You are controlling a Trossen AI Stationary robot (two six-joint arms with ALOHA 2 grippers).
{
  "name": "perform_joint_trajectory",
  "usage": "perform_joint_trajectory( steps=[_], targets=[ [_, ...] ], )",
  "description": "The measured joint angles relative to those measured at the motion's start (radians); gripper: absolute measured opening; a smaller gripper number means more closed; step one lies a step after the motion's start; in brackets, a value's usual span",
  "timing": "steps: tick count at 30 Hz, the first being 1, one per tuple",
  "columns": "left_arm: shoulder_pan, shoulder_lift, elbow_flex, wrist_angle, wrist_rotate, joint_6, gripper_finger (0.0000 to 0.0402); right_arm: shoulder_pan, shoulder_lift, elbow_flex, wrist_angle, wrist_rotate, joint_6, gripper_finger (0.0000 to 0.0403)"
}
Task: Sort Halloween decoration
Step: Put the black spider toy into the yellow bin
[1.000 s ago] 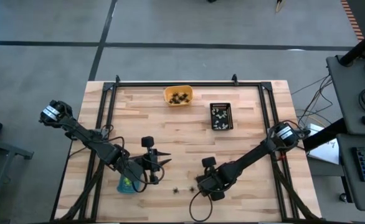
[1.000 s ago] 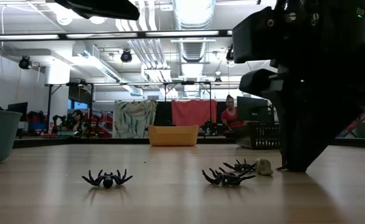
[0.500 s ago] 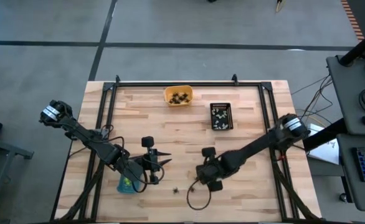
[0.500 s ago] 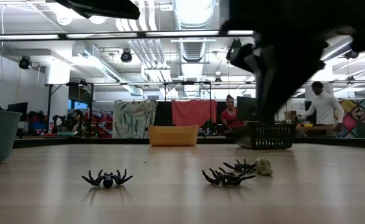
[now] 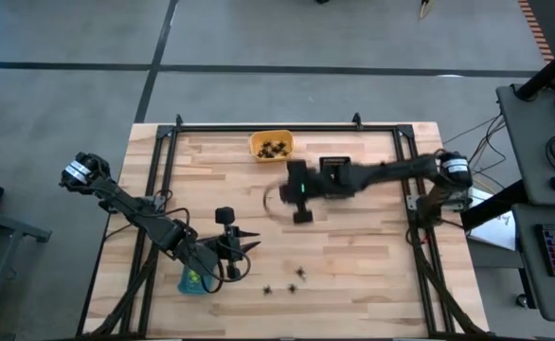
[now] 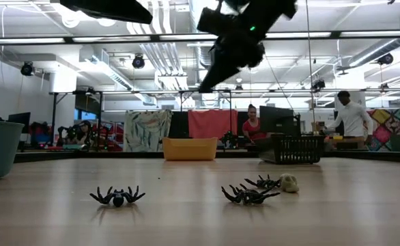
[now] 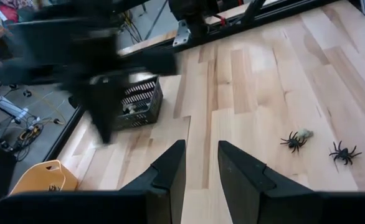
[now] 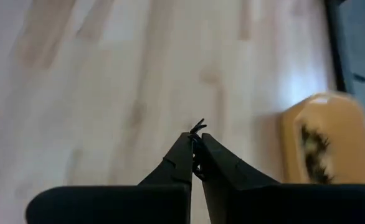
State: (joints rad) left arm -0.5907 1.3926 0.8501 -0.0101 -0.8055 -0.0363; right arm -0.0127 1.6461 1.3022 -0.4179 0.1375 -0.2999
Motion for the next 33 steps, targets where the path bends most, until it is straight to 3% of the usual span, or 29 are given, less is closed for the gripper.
perform_joint_trajectory(
  steps=[6,15,22,33],
  targets=[
    [0.0,0.0,0.0,0.0,0.0,-0.009,0.0076,-0.257,0.027,0.0,0.263,-0.254,-0.064,0.0009],
    [0.007,0.0,0.0,-0.008,0.0,-0.029,0.0076,-0.518,0.165,0.0,0.637,-0.367,0.08,0.0009],
    [0.018,0.0,-0.001,-0.01,0.0,-0.054,0.0076,-0.581,0.273,0.0,0.685,-0.395,0.163,0.0009],
    [0.031,0.0,-0.002,-0.015,0.0,-0.059,0.0076,-0.59,0.301,0.001,0.689,-0.397,0.188,0.0009]
  ],
)
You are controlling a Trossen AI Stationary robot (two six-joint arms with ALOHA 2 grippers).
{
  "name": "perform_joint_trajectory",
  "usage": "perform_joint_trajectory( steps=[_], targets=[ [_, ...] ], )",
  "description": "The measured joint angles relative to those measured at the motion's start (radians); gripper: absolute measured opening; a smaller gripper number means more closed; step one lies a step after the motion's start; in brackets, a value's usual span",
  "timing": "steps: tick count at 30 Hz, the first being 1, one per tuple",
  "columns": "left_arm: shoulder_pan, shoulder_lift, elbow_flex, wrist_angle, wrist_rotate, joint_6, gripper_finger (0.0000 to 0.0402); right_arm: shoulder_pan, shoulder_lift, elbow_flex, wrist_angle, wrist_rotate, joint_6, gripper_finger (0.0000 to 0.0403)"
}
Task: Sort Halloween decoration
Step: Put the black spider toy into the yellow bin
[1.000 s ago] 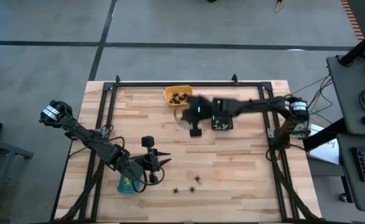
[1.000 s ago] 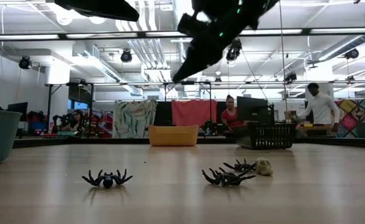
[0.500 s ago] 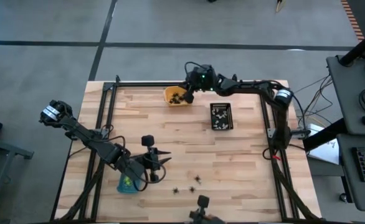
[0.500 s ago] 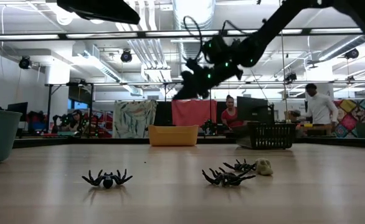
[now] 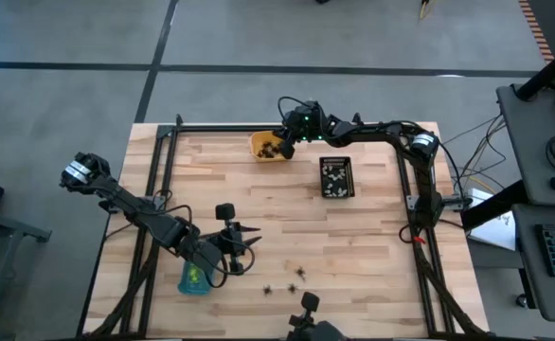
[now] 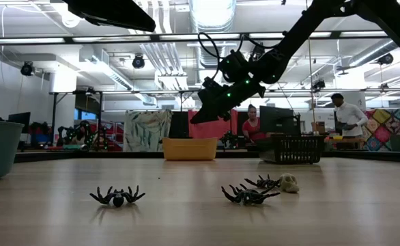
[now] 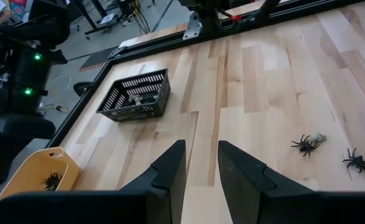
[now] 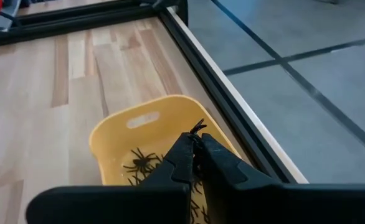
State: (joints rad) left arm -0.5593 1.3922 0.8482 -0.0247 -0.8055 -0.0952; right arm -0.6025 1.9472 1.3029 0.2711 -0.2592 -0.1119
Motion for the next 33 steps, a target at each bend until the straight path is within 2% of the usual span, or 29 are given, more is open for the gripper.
perform_joint_trajectory(
  steps=[6,10,23,33],
  targets=[
    [0.006,0.0,0.0,0.0,0.0,0.0,0.0076,0.0,0.0,0.0,-0.004,0.002,0.081,0.0009],
    [0.008,0.0,0.0,0.0,0.0,0.0,0.0076,0.0,0.001,0.0,-0.004,0.041,0.113,0.0013],
    [0.008,0.0,0.0,0.001,0.0,0.0,0.0076,0.002,0.001,0.0,-0.007,0.042,0.14,0.0115],
    [0.008,0.0,0.0,0.001,0.0,-0.004,0.0076,0.002,-0.036,0.0,-0.029,0.028,0.146,0.0148]
  ],
)
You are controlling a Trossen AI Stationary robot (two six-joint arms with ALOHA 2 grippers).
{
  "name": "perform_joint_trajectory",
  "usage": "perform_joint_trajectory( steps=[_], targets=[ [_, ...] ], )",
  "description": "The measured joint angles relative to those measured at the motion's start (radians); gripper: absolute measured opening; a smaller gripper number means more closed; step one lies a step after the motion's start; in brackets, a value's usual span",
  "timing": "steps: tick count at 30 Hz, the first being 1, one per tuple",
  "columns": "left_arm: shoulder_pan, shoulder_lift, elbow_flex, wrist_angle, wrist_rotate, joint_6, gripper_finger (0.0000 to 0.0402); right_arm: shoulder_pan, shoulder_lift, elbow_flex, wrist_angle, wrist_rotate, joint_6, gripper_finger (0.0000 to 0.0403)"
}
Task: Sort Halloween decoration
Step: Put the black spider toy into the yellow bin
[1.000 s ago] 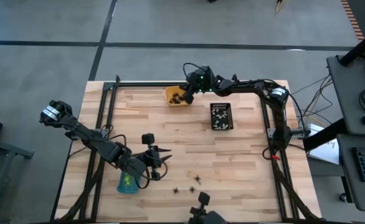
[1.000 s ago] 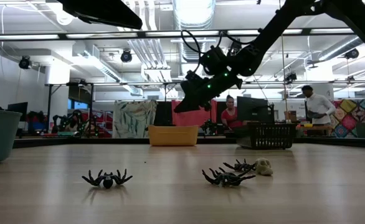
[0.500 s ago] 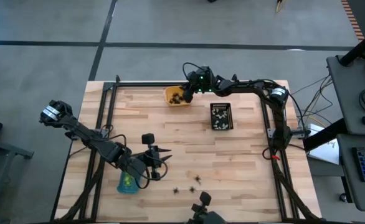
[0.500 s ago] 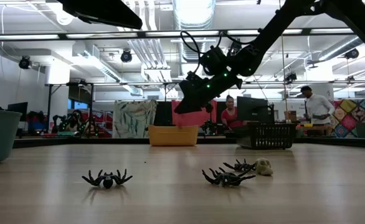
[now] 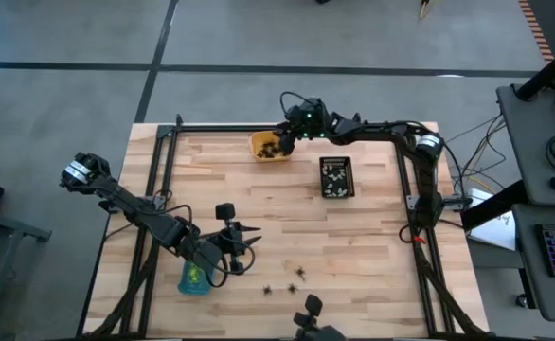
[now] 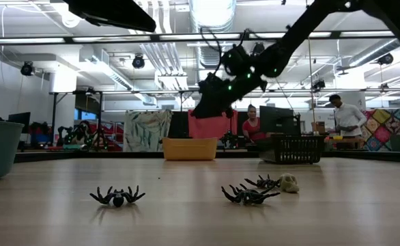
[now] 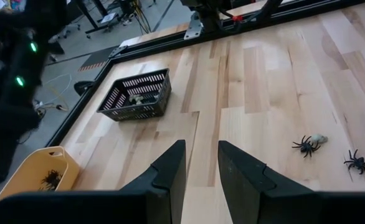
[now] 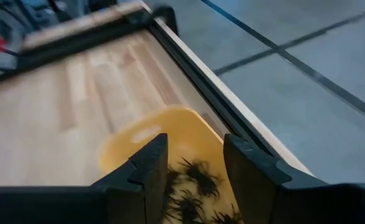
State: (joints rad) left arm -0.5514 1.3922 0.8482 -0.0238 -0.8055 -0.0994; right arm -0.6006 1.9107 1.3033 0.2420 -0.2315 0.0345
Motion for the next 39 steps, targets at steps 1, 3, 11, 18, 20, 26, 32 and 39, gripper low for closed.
perform_joint_trajectory(
  steps=[1,3,11,18,20,26,32,39],
  targets=[
    [0.0,0.0,0.0,0.0,0.0,-0.004,0.0076,0.001,-0.018,0.0,-0.009,-0.015,0.0,0.0147],
    [0.0,0.0,0.0,0.0,0.001,-0.012,0.0076,0.003,-0.057,0.001,-0.036,-0.052,0.0,0.0144],
    [0.0,0.0,0.0,0.0,0.003,-0.042,0.0076,0.068,-0.241,0.001,-0.284,-0.109,-0.042,0.0124],
    [0.0,0.0,0.0,0.0,0.003,-0.068,0.0076,0.189,-0.392,0.001,-0.495,-0.109,-0.072,0.0115],
    [0.0,0.0,0.0,0.001,0.004,-0.071,0.0076,0.227,-0.428,0.001,-0.549,-0.103,-0.071,0.0113],
    [0.0,0.0,0.0,0.001,0.004,-0.085,0.0076,0.369,-0.513,-0.004,-0.732,0.061,-0.046,0.0112],
    [0.0,0.0,0.0,0.002,0.073,-0.122,0.0076,0.527,-0.564,-0.018,-0.858,0.185,0.039,0.0109],
    [0.0,0.0,0.0,0.005,0.146,-0.154,0.0076,0.702,-0.607,-0.056,-0.976,0.188,0.19,0.0111]
  ],
)
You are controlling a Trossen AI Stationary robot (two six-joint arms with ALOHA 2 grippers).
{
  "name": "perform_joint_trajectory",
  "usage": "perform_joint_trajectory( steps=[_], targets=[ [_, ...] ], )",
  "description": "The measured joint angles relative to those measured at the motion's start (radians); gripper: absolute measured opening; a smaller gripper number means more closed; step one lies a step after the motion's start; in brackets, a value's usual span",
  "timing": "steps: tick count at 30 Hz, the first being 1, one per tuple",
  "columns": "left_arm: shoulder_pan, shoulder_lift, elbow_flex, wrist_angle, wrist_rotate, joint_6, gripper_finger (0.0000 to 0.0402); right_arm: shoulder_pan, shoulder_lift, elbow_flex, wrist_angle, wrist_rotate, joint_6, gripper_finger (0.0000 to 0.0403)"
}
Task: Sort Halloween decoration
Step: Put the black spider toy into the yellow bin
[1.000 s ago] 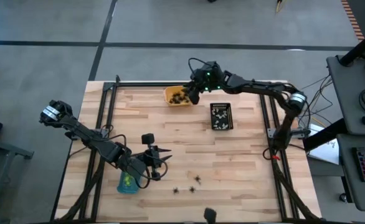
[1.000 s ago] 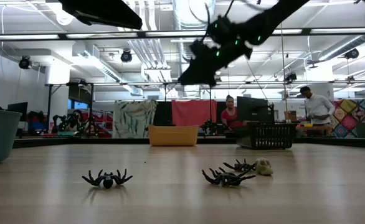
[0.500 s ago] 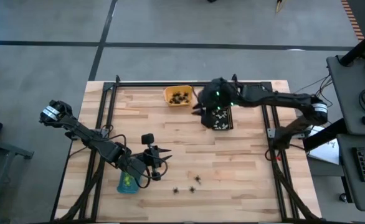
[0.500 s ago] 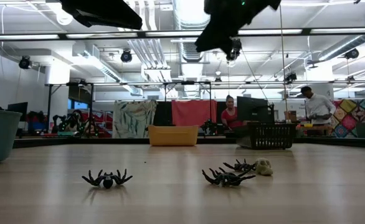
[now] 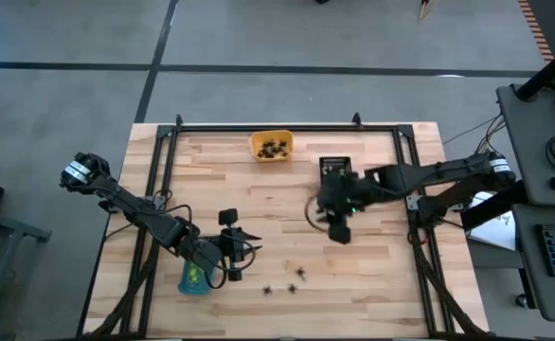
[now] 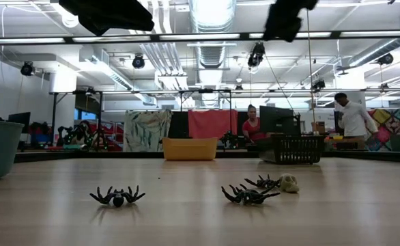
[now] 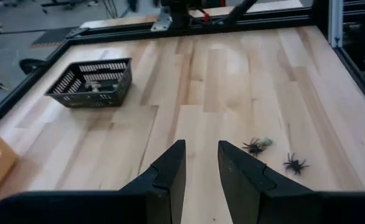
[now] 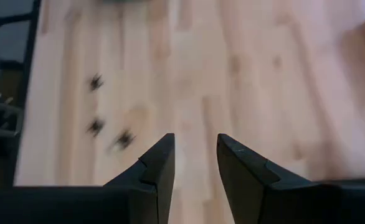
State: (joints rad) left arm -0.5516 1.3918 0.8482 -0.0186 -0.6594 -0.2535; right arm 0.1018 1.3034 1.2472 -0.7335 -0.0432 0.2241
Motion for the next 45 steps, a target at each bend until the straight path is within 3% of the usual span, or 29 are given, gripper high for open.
perform_joint_trajectory(
  steps=[7,21,32,38,45],
  targets=[
    [0.0,0.0,0.0,0.003,0.081,-0.023,0.0076,0.164,-0.027,-0.066,-0.041,0.002,0.167,0.0108],
    [-0.019,0.066,0.0,0.003,0.37,-0.134,0.0076,0.382,-0.037,-0.254,-0.025,0.081,0.45,0.0101],
    [-0.03,0.237,0.041,0.013,0.373,-0.127,0.0084,0.409,-0.038,-0.319,0.061,0.099,0.482,0.01],
    [-0.03,0.322,0.127,-0.044,0.372,-0.043,0.0124,0.409,-0.038,-0.319,0.075,0.1,0.482,0.0099],
    [-0.03,0.37,0.135,-0.061,0.371,0.043,0.0171,0.409,-0.038,-0.32,0.095,0.14,0.481,0.0101]
  ],
)
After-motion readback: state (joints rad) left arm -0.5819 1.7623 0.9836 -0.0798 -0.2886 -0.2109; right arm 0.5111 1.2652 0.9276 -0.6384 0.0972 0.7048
